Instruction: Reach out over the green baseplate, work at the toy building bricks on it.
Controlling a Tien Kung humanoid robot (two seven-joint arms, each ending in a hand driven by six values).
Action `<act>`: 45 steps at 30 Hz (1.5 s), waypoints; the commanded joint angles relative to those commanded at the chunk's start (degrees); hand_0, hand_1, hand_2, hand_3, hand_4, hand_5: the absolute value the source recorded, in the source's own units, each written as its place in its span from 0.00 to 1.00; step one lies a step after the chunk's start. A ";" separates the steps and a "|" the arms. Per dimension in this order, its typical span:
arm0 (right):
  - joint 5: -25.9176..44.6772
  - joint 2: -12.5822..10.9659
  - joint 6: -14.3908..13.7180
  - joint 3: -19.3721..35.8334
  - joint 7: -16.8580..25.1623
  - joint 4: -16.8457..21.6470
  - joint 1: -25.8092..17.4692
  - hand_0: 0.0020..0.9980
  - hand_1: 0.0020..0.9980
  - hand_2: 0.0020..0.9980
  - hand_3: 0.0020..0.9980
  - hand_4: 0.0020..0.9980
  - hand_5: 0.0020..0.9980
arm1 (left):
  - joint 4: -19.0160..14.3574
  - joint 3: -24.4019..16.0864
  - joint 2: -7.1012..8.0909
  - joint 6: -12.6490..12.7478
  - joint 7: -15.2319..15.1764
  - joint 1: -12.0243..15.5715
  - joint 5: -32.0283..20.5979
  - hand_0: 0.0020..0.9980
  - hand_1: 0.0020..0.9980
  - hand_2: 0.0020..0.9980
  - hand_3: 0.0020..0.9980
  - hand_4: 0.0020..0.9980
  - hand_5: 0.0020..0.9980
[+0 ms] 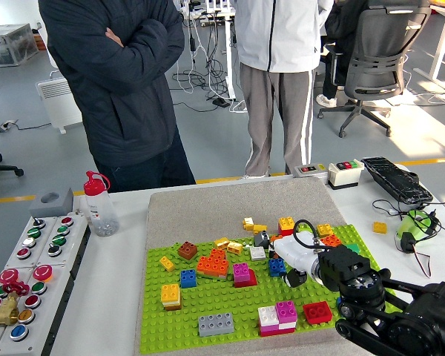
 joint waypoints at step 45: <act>-0.77 1.66 -4.08 -1.60 0.84 -3.27 -0.47 0.54 0.54 0.57 0.63 0.62 0.19 | 0.00 -0.14 -0.04 0.03 -0.12 0.12 0.59 0.73 0.76 0.77 0.67 0.48 1.00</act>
